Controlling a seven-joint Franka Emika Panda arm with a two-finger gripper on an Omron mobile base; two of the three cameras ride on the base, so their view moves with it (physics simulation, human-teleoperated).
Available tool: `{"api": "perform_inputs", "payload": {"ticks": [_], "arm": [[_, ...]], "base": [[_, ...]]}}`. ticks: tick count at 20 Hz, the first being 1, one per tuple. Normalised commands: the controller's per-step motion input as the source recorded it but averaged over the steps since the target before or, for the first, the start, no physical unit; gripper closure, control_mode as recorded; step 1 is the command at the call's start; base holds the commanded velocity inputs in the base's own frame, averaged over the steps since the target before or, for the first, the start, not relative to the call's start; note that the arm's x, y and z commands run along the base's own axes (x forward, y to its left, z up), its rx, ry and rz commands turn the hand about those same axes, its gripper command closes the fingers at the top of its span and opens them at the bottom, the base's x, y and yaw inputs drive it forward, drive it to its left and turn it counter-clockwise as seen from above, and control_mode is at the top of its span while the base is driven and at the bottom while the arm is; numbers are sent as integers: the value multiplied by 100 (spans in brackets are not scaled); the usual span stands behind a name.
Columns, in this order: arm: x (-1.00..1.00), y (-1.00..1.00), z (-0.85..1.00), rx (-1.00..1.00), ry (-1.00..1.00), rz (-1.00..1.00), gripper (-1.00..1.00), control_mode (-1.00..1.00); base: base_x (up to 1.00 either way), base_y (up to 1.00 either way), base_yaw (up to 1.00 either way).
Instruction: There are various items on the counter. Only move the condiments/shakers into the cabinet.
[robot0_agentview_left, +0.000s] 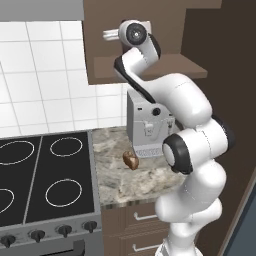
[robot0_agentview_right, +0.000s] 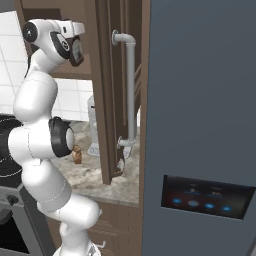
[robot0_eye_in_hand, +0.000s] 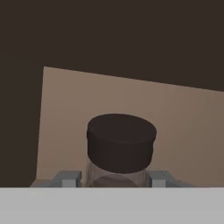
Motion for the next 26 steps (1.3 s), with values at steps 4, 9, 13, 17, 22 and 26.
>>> {"api": "perform_inputs", "payload": {"ticks": [4, 9, 13, 17, 22, 26], "arm": [[14, 0, -20, 0, 0, 0, 100, -100], [0, -2, -27, 3, 0, 0, 100, -100], [0, -2, -9, 1, 0, 0, 100, -100], [0, 0, 0, 0, 0, 0, -100, -100], [0, 0, 0, 0, 0, 0, -100, -100], [0, 0, 0, 0, 0, 0, -100, -100]], "base": [[0, 0, 0], [0, 0, 0], [0, 0, 0], [0, 0, 0], [0, 0, 0], [0, 0, 0]]}}
